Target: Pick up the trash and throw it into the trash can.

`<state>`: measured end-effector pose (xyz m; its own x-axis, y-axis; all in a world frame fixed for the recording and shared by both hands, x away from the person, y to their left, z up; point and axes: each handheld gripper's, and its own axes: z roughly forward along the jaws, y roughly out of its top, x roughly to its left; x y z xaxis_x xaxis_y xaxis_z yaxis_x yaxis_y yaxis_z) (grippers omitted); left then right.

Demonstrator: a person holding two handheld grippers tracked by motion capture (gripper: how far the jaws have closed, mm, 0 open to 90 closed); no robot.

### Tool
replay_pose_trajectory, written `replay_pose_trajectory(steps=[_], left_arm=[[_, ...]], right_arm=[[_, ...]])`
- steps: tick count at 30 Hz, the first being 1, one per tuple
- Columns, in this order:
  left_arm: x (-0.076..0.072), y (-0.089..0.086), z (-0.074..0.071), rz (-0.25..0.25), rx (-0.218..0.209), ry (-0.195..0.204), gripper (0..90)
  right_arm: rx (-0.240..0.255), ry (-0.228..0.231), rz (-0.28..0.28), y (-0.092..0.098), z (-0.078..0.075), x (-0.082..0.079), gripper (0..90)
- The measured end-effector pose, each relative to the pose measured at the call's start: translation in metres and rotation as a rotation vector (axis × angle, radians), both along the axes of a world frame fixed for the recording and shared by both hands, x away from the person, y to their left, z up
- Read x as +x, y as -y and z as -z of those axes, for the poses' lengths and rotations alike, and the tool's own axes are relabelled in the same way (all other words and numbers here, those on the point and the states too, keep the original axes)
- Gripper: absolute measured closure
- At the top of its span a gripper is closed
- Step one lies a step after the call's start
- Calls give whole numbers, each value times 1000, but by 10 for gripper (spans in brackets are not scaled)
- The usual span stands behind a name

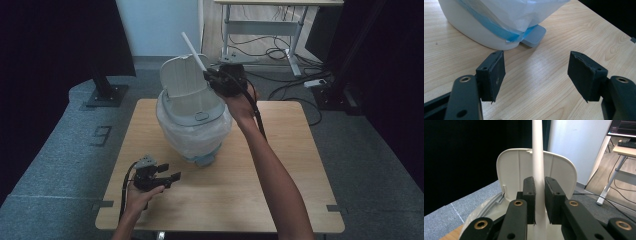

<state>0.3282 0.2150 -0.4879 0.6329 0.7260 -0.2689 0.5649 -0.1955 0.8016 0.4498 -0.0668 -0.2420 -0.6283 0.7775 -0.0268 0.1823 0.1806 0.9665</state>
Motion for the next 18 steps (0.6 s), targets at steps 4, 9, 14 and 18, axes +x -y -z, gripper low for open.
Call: replay_pose_trajectory(steps=[4, 9, 14, 18], left_arm=[[1, -2, 0, -2, -1, -2, 301], [1, -5, -1, -7, -9, 2, 301], [1, -4, 0, -4, -3, -1, 301], [1, -5, 0, -7, -7, 2, 302]], right_arm=[[-4, -10, 0, -9, 1, 9, 795], [-16, -18, -3, -20, 6, 20, 795], [-17, -40, 9, -28, 12, 30, 795], [-24, -50, 23, -36, 17, 38, 795]])
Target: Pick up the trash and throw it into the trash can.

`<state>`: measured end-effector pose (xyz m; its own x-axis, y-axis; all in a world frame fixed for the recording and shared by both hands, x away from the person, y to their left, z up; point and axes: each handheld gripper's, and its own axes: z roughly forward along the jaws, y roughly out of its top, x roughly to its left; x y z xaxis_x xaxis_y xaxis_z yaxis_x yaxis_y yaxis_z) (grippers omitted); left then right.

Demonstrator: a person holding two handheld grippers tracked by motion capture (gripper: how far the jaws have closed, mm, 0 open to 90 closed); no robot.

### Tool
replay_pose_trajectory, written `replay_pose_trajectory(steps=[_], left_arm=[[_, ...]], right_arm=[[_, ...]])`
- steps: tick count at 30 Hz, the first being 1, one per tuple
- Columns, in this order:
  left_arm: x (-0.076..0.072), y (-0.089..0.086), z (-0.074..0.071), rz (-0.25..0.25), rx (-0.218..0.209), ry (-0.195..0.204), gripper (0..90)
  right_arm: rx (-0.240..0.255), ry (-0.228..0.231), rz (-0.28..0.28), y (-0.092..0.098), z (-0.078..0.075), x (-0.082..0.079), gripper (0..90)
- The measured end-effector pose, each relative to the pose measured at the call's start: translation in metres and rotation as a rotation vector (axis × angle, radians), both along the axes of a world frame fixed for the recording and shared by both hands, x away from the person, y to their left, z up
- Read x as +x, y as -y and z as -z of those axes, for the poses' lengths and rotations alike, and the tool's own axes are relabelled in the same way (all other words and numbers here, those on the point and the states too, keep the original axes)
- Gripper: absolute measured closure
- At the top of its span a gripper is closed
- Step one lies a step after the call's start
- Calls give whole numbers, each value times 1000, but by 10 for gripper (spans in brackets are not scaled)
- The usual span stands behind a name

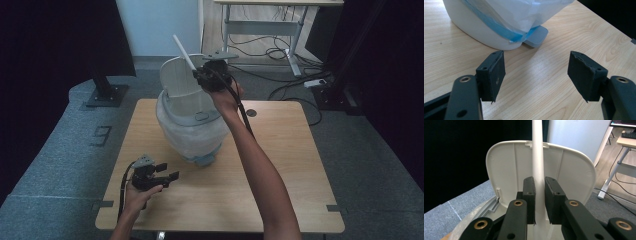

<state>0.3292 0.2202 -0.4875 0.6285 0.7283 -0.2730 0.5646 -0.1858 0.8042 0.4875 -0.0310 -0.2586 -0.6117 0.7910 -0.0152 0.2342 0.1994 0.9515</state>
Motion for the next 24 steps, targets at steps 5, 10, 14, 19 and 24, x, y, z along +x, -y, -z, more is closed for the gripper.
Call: replay_pose_trajectory(steps=[5, 10, 14, 19, 24], left_arm=[[0, -3, 0, -5, -4, -1, 302], [1, -3, 0, -5, -2, -3, 302], [1, -5, -1, -13, -7, 1, 306], [1, -7, -1, -16, -8, 3, 307], [0, -8, -2, -22, -4, 5, 308]], right_arm=[[2, -3, 2, -8, 0, 6, 794], [-2, -12, 6, -15, 0, 10, 794], [-8, -15, 3, -19, 3, 11, 781], [-53, 2, 22, -21, 8, 6, 523], [-34, 17, 25, -4, 12, -8, 465]])
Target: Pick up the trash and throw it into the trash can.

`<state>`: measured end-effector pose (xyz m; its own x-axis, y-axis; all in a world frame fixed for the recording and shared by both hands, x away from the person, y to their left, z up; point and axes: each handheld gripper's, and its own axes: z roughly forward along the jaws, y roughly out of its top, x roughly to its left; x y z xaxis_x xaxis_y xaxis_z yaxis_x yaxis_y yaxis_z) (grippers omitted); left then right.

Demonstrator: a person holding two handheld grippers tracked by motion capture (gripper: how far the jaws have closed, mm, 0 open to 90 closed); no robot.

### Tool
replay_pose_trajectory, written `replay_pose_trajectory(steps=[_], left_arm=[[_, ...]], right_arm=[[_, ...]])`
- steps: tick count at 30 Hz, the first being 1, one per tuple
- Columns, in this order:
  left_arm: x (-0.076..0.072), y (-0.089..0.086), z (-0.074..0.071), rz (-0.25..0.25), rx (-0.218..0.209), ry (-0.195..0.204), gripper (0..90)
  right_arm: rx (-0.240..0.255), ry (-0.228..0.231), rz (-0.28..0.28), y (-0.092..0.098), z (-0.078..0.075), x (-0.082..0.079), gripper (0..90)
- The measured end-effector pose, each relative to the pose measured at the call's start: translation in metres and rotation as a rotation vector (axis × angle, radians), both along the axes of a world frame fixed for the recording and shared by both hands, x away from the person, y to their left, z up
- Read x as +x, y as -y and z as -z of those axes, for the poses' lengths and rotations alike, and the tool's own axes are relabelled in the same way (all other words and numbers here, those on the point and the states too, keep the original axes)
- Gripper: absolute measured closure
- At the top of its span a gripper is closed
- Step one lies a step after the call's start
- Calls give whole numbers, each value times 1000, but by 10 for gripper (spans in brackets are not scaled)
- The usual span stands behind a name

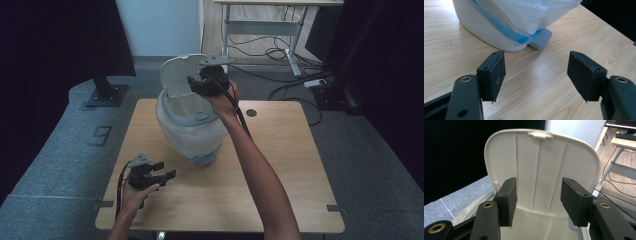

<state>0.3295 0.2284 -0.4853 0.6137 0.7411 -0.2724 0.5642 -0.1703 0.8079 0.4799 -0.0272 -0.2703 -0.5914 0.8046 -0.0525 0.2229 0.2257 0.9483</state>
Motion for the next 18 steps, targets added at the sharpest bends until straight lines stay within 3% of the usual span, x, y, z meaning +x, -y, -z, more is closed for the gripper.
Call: replay_pose_trajectory(steps=[8, 18], left_arm=[[1, 3, 1, -3, 15, 1, 308], [0, 4, -2, -6, 17, 7, 308]], right_arm=[[47, -7, -6, 48, 18, -26, 472], [39, -6, -2, 109, 39, -60, 481]])
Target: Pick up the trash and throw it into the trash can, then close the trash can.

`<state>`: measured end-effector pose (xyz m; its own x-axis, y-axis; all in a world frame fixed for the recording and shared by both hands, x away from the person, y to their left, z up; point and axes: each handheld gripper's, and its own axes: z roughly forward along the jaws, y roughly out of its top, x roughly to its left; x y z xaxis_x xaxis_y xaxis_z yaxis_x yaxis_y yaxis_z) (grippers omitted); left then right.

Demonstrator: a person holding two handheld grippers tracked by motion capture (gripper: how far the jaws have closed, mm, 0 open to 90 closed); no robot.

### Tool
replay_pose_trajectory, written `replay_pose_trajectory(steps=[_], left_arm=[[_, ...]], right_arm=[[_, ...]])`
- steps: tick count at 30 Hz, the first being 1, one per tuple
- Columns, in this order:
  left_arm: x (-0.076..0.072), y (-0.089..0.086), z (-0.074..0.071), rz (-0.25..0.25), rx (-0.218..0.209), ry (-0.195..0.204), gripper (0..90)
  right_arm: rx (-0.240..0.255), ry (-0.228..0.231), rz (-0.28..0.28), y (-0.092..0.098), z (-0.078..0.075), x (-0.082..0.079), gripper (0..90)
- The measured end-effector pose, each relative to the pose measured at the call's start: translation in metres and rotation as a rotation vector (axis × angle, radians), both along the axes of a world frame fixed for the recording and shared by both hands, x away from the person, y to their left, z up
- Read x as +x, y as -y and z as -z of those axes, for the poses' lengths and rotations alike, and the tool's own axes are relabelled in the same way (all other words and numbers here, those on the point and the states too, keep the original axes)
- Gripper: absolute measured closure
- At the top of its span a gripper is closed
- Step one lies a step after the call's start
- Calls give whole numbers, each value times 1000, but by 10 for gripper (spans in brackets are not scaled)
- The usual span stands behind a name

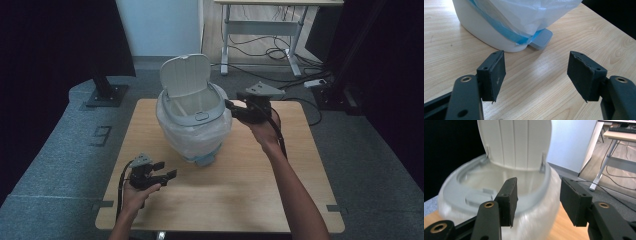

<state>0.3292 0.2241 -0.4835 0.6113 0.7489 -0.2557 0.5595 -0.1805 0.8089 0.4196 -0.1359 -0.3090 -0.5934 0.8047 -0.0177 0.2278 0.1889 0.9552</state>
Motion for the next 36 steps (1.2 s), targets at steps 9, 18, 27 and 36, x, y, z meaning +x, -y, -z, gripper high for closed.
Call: replay_pose_trajectory(steps=[9, 18, 27, 36], left_arm=[[1, 1, 3, -2, 12, -10, 309], [0, 5, 2, 3, 23, -12, 321], [0, 3, 1, -12, 20, -10, 322], [2, 3, -4, -12, -37, -51, 311]], right_arm=[[10, -34, 27, 47, 39, -32, 479], [29, -83, 64, 90, 91, -68, 471], [34, -108, 86, 109, 124, -90, 461], [36, -141, 94, 113, 147, -98, 446]])
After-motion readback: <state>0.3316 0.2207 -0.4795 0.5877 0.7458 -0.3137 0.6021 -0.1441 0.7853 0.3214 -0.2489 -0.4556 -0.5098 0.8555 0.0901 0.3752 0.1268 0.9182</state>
